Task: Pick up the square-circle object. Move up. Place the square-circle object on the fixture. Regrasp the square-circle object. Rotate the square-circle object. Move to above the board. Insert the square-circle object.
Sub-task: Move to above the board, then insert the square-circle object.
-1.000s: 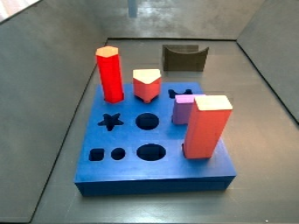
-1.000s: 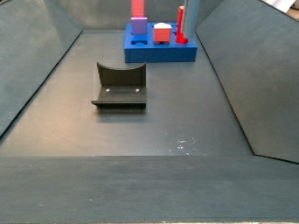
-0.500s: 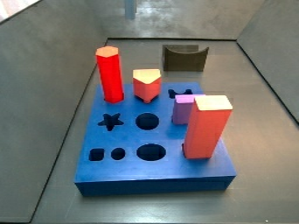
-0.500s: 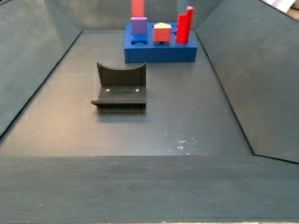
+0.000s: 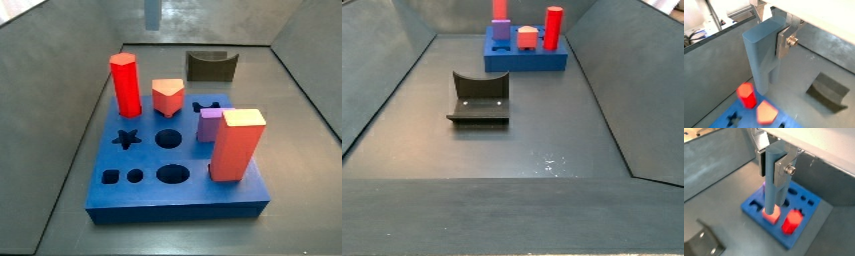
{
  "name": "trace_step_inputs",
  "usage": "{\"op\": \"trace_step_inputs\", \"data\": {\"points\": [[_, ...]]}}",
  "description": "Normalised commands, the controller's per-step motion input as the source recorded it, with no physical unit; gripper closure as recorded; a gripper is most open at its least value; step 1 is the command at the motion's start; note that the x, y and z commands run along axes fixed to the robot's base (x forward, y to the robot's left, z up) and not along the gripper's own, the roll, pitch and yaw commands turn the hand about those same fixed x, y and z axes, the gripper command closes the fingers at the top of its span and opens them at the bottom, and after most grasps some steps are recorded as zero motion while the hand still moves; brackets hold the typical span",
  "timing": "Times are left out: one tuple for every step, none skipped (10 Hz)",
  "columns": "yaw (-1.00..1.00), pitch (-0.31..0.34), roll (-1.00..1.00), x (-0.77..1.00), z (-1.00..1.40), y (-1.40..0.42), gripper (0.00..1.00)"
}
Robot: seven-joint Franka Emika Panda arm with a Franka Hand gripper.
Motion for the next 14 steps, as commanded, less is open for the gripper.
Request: {"op": "trace_step_inputs", "data": {"points": [[0.01, 0.136, 0.03, 0.25, 0.14, -0.74, 1.0], [0.01, 0.148, 0.06, 0.19, 0.08, -0.39, 1.0], [0.01, 0.145, 0.07, 0.16, 0.06, -0.28, 1.0], [-0.01, 0.0, 0.0, 0.0, 0.0, 0.0, 1.0], [-0.49, 0.0, 0.0, 0.0, -0.05, -0.19, 1.0], [-0.77, -0.024, 0.0, 0.09, -0.05, -0.35, 1.0], [-0.83, -0.024, 0.0, 0.01, -0.02, -0.36, 1.0], [-0.85, -0.027, 0.0, 0.01, -0.03, -0.33, 1.0], [-0.84, -0.037, -0.01, 0.0, -0.06, -0.34, 1.0], [-0.87, -0.034, -0.01, 0.0, -0.07, -0.31, 1.0], [-0.9, -0.037, -0.01, 0.0, -0.11, -0.26, 1.0], [-0.87, -0.084, -0.03, 0.0, -0.17, -0.28, 1.0], [-0.83, -0.084, -0.04, 0.0, -0.19, -0.31, 1.0], [-0.84, -0.026, -0.01, 0.0, -0.14, -0.23, 1.0]]}}
